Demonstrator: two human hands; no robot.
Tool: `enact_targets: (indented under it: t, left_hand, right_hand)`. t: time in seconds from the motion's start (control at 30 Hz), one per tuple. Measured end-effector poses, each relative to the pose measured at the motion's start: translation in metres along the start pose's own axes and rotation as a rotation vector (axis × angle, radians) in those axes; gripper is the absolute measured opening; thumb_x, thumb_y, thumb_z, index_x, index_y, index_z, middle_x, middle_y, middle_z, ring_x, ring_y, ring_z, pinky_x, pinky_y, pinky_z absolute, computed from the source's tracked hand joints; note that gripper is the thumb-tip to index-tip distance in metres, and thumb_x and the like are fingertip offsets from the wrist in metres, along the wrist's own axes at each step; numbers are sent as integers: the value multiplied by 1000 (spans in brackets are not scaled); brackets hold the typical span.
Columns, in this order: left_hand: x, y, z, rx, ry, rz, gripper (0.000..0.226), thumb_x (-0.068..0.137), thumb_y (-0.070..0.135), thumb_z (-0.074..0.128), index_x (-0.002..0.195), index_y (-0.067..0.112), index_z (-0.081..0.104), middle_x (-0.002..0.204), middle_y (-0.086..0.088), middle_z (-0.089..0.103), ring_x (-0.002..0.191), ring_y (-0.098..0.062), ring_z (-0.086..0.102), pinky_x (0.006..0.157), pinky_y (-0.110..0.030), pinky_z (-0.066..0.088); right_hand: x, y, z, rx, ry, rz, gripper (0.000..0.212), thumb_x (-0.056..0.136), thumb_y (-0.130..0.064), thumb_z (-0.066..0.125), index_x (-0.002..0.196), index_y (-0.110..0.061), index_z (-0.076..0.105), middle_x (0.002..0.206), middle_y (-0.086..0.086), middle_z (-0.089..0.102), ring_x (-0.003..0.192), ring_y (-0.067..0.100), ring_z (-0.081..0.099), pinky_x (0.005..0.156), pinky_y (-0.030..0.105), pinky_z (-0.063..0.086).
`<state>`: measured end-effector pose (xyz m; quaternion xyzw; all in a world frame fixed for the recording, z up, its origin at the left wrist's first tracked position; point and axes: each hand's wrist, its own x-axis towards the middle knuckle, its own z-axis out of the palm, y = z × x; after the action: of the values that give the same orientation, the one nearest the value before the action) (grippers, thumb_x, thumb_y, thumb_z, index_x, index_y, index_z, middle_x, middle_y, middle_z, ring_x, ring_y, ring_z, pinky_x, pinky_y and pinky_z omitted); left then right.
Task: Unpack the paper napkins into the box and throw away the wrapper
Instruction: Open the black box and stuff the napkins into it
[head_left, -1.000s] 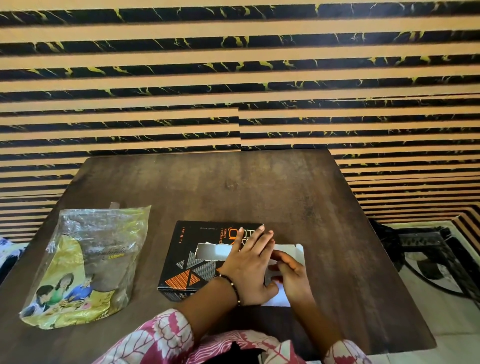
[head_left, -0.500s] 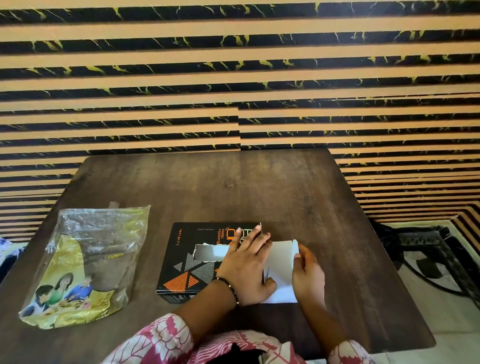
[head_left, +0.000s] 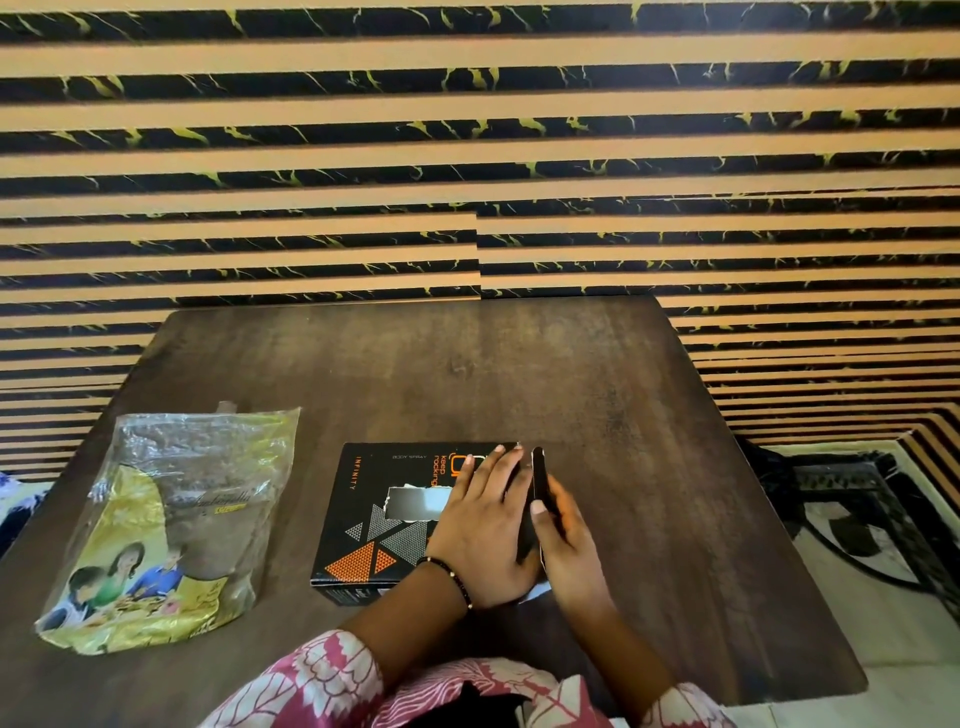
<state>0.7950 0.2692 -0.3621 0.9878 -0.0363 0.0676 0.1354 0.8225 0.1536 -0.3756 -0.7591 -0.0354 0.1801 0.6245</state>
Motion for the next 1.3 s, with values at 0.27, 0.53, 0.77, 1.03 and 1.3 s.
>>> enact_targets:
  t: [0.27, 0.53, 0.77, 1.03, 1.3]
  left_hand:
    - [0, -5, 0, -95, -7, 14, 70, 81, 47, 33, 143, 14, 25, 154, -4, 21, 143, -20, 15, 118, -38, -1]
    - [0, -5, 0, -218, 29, -58, 60, 89, 50, 24, 140, 19, 29, 150, 0, 30, 143, -13, 15, 119, -32, 4]
    - [-1, -5, -1, -236, 10, -49, 64, 88, 54, 16, 141, 21, 29, 149, 1, 31, 142, -12, 14, 117, -28, -1]
    - [-1, -6, -2, -299, 25, -56, 74, 85, 64, 4, 138, 22, 32, 147, 1, 36, 141, -11, 17, 119, -33, 6]
    - [-4, -11, -13, -523, 192, -90, 56, 92, 50, 23, 134, 17, 41, 142, 4, 42, 139, -3, 19, 117, -32, 17]
  right_hand:
    - [0, -1, -2, 338, -44, 132, 38, 93, 2, 40, 121, -19, 54, 112, 6, 65, 103, 16, 62, 88, 27, 51]
    - [-10, -9, 17, 224, -83, 130, 38, 100, -18, 30, 135, -15, 43, 122, 2, 57, 99, 3, 57, 74, 9, 50]
    - [-14, -10, 21, 181, -122, 126, 37, 101, -18, 25, 134, -13, 43, 103, -5, 59, 90, -2, 55, 60, 2, 47]
    - [-18, -10, 23, -117, -178, -60, 38, 100, -5, 19, 134, 2, 35, 99, -2, 56, 82, -2, 63, 63, 4, 49]
    - [-12, -4, 20, -596, -95, -187, 58, 98, -26, 28, 149, -11, 5, 153, -8, -3, 142, 7, -3, 118, 24, 6]
